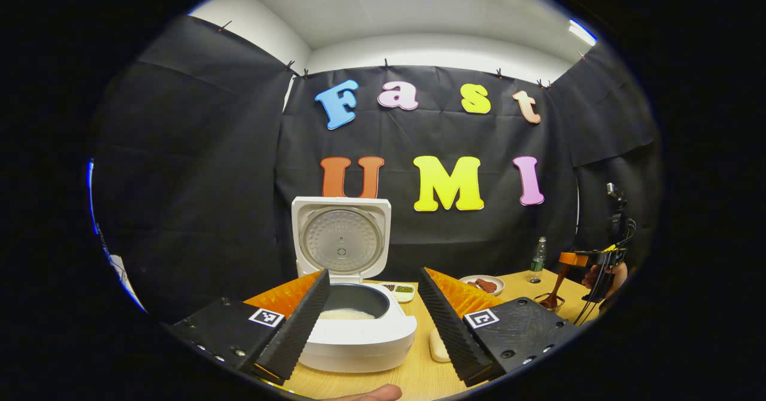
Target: Close the left gripper, press the button to open the rice cooker; take a wooden spoon from the chopstick holder with the right hand, scoop a spoonful of rice and pour it into the rice cooker, then put the wooden spoon back into the chopstick holder.
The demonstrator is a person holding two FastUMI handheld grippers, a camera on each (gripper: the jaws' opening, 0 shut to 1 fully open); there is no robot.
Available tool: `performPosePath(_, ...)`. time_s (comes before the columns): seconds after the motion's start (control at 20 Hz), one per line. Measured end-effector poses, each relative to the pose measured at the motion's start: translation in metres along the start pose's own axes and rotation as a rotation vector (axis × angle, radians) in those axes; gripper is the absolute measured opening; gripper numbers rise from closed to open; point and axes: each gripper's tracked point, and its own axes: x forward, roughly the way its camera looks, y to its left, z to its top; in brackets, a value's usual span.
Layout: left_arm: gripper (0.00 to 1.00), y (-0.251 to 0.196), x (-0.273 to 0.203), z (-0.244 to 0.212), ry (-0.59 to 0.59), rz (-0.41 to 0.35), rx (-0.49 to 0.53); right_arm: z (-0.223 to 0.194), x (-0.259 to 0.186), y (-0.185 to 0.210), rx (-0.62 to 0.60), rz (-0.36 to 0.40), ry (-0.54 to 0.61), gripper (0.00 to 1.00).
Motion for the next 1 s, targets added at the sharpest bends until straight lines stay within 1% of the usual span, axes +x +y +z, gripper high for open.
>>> performPosePath(0.05,0.94,-0.002,0.003,0.001,-0.001,-0.001,0.006,0.004,-0.002,-0.001,-0.015,-0.017,-0.006,0.85)
performPosePath(0.1,0.94,-0.005,0.006,0.002,-0.001,-0.003,0.011,0.005,-0.008,-0.001,-0.027,-0.024,-0.012,0.90)
performPosePath(0.15,0.94,-0.007,0.009,0.002,0.002,-0.005,0.014,0.009,-0.014,-0.001,-0.033,-0.029,-0.018,0.98)
performPosePath(0.2,0.94,-0.007,0.012,0.002,0.006,-0.006,0.014,0.012,-0.019,0.001,-0.040,-0.030,-0.018,0.99)
performPosePath(0.3,0.94,-0.007,0.017,0.005,0.011,-0.008,0.007,0.015,-0.034,0.001,-0.046,-0.038,-0.021,1.00)
performPosePath(0.35,0.94,-0.006,0.019,0.008,0.007,-0.005,0.001,0.018,-0.041,0.002,-0.050,-0.038,-0.021,0.97)
performPosePath(0.4,0.94,-0.003,0.021,0.012,0.002,-0.003,-0.003,0.019,-0.049,0.002,-0.054,-0.041,-0.025,1.00)
performPosePath(0.45,0.94,0.001,0.025,0.017,0.003,0.000,-0.010,0.023,-0.056,0.001,-0.061,-0.043,-0.030,0.97)
performPosePath(0.5,0.94,0.003,0.030,0.019,0.008,0.004,-0.014,0.024,-0.064,0.001,-0.068,-0.044,-0.029,0.99)
performPosePath(0.55,0.94,0.006,0.035,0.024,0.012,0.009,-0.017,0.026,-0.071,0.004,-0.069,-0.030,-0.029,1.00)
performPosePath(0.6,0.94,0.010,0.040,0.031,0.007,0.017,-0.020,0.030,-0.079,0.012,-0.071,0.000,-0.032,0.97)
performPosePath(0.65,0.94,0.012,0.046,0.038,0.002,0.016,-0.024,0.033,-0.087,0.020,-0.078,0.028,-0.036,0.97)
performPosePath(0.75,0.94,0.016,0.056,0.050,0.000,0.006,-0.035,0.039,-0.098,0.020,-0.091,0.041,-0.051,0.97)
performPosePath(0.8,0.94,0.019,0.062,0.055,0.004,0.000,-0.038,0.044,-0.104,0.020,-0.100,0.042,-0.064,1.00)
performPosePath(0.85,0.94,0.020,0.068,0.060,0.007,-0.005,-0.040,0.047,-0.109,0.019,-0.111,0.037,-0.079,1.00)
performPosePath(0.9,0.94,0.020,0.077,0.065,0.013,-0.018,-0.040,0.052,-0.113,0.018,-0.120,0.025,-0.098,1.00)
performPosePath(1.0,0.94,0.018,0.094,0.069,0.043,-0.056,-0.045,0.053,-0.117,0.019,-0.120,0.031,-0.113,1.00)
